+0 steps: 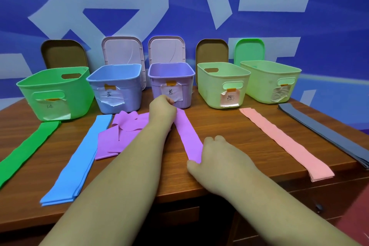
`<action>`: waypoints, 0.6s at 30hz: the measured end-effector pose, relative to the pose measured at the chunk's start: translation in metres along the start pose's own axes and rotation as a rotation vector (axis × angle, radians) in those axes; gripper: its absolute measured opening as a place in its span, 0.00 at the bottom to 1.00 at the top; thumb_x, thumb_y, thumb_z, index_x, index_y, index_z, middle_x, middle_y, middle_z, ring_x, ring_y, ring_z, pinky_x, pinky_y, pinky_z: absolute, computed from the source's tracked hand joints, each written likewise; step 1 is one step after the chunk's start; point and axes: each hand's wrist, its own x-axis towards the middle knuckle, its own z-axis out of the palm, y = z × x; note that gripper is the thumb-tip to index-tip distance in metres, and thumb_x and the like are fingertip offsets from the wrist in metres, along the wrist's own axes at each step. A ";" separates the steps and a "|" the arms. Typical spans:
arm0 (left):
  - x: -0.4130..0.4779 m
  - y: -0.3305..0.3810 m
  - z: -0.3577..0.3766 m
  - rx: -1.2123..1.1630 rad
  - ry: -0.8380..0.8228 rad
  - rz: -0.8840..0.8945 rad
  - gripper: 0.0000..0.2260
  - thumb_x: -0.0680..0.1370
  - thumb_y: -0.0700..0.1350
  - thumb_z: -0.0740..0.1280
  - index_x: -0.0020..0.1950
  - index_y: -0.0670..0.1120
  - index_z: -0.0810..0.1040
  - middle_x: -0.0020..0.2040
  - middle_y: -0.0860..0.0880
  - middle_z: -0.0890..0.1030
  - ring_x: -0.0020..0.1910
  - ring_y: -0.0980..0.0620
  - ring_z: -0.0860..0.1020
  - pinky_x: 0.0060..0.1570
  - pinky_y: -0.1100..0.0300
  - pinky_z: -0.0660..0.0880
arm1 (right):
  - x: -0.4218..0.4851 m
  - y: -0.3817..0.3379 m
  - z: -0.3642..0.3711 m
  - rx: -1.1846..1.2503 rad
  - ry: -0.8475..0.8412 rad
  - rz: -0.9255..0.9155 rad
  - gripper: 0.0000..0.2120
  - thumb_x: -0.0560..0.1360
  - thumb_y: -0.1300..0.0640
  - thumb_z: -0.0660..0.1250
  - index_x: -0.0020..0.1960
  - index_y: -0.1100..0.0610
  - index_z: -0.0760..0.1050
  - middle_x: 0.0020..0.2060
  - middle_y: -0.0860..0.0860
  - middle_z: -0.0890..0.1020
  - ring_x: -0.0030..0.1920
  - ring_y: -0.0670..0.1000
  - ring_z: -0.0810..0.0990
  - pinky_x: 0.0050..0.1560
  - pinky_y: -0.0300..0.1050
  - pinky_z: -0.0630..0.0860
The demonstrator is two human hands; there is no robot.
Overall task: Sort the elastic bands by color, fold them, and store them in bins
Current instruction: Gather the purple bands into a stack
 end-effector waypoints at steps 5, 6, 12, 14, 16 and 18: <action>0.001 0.006 -0.010 0.015 0.085 0.120 0.13 0.77 0.36 0.67 0.58 0.46 0.85 0.59 0.47 0.85 0.60 0.45 0.80 0.54 0.59 0.74 | 0.018 0.012 -0.016 0.080 -0.010 0.016 0.23 0.78 0.35 0.61 0.63 0.51 0.75 0.58 0.51 0.80 0.57 0.56 0.80 0.54 0.51 0.78; 0.002 0.006 -0.015 0.031 0.111 0.141 0.14 0.76 0.36 0.66 0.58 0.46 0.85 0.58 0.46 0.85 0.60 0.44 0.80 0.56 0.56 0.76 | 0.027 0.014 -0.019 0.088 0.011 0.012 0.21 0.79 0.36 0.62 0.61 0.51 0.77 0.57 0.51 0.81 0.56 0.56 0.81 0.56 0.51 0.79; -0.008 -0.006 -0.032 0.650 0.016 -0.010 0.19 0.77 0.46 0.69 0.67 0.44 0.78 0.66 0.40 0.73 0.67 0.37 0.69 0.63 0.46 0.72 | 0.084 0.020 -0.014 0.278 0.215 -0.120 0.10 0.79 0.46 0.61 0.50 0.46 0.81 0.45 0.44 0.83 0.48 0.50 0.81 0.47 0.47 0.79; -0.011 -0.008 -0.033 0.679 -0.056 -0.104 0.20 0.77 0.45 0.68 0.70 0.44 0.77 0.69 0.39 0.70 0.69 0.37 0.68 0.66 0.46 0.71 | 0.094 0.024 -0.004 0.351 0.315 -0.164 0.09 0.79 0.47 0.62 0.47 0.46 0.80 0.39 0.44 0.82 0.44 0.48 0.80 0.43 0.48 0.79; -0.010 -0.008 -0.035 0.652 -0.086 -0.125 0.20 0.79 0.41 0.66 0.72 0.41 0.75 0.70 0.38 0.69 0.69 0.37 0.71 0.67 0.47 0.72 | 0.100 0.030 0.005 0.432 0.331 -0.168 0.09 0.77 0.48 0.63 0.44 0.46 0.80 0.35 0.44 0.81 0.41 0.48 0.80 0.42 0.49 0.79; -0.013 -0.005 -0.041 0.649 -0.128 -0.083 0.19 0.79 0.39 0.65 0.71 0.41 0.75 0.70 0.37 0.71 0.67 0.38 0.75 0.64 0.48 0.75 | 0.104 0.035 0.009 0.496 0.312 -0.172 0.08 0.76 0.47 0.63 0.42 0.45 0.81 0.34 0.43 0.81 0.40 0.46 0.80 0.43 0.50 0.80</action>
